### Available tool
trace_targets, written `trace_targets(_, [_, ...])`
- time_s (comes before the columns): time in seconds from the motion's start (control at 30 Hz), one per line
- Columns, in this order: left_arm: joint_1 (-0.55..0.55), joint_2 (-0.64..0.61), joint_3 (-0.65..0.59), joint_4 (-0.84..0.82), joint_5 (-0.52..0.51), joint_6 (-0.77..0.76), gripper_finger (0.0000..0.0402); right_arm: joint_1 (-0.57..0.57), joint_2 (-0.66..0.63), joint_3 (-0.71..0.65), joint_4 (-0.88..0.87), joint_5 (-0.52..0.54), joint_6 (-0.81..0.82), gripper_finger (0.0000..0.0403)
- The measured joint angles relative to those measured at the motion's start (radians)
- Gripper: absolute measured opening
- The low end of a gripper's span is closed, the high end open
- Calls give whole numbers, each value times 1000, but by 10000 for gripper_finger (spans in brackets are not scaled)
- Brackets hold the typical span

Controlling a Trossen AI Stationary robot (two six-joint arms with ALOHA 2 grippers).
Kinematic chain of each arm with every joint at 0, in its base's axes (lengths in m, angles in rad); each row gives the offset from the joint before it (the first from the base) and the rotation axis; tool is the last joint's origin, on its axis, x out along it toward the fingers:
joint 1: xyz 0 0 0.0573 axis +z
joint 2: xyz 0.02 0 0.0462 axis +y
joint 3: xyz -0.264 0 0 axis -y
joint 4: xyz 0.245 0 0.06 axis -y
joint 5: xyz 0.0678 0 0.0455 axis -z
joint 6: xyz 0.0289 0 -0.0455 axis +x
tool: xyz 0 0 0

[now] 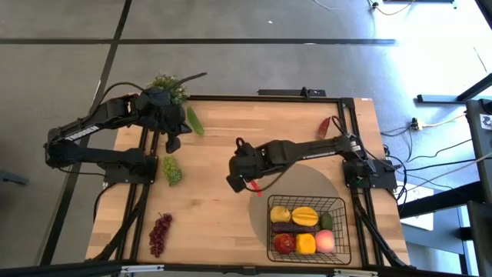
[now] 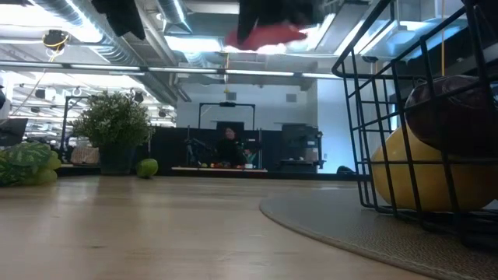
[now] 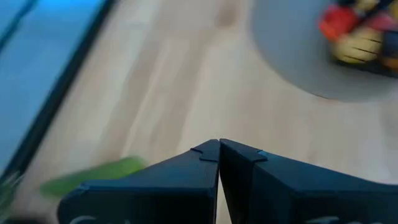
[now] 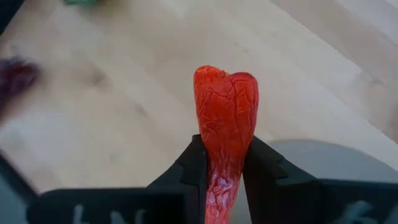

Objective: Build produce basket
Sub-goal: Put the orange carrot into the wire basket

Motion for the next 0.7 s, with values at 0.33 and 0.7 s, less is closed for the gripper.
trace_targets(0.33, [0,0,0,2,154,62,0,159,-23,174,-279,-22,-28,58])
trace_targets(0.7, [0,0,0,16,153,36,0,333,-20,149,-309,-81,34,58])
